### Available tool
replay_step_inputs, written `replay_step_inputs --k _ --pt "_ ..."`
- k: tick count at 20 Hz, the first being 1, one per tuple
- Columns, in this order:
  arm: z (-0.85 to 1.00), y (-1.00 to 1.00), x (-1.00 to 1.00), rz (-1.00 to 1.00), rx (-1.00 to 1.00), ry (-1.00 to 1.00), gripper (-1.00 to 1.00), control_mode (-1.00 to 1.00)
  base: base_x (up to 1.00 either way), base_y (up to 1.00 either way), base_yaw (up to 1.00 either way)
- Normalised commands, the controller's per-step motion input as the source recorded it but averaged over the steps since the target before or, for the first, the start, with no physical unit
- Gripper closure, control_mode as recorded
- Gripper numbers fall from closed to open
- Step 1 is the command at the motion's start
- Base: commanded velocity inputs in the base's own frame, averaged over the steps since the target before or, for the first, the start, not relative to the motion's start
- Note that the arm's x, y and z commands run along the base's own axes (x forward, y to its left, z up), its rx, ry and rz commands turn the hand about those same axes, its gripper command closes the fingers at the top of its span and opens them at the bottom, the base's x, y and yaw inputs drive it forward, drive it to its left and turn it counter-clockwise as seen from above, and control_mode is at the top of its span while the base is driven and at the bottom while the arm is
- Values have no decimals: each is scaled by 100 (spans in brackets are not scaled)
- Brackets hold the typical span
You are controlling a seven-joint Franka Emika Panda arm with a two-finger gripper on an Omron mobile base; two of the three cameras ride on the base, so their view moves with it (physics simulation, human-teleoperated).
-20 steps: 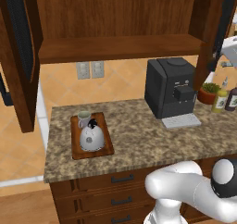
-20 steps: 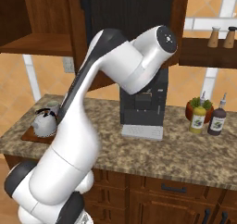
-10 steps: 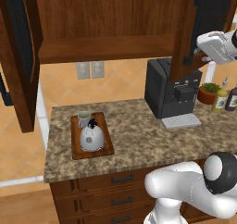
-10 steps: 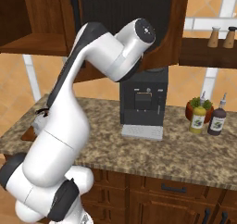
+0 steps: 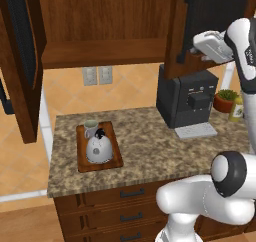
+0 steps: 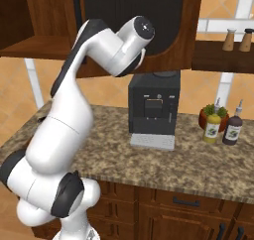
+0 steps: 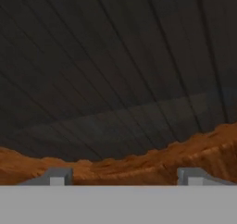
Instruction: Pick the kettle from the counter and place it on the tray. Then pick the mug from the cabinet and place it on the tray. Then close the cabinet doors.
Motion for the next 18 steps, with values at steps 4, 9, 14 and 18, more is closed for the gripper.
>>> replay_step_inputs --k 4,9,14,18 --pt "-1 39 74 0 -2 -5 -100 -100 0 0 0" --pt "-4 39 74 0 -2 -7 -100 -100 0 0 0" --pt "-7 41 72 0 -4 -12 -100 -100 0 0 0" --pt "-9 42 70 0 -5 -15 -100 -100 0 0 0"
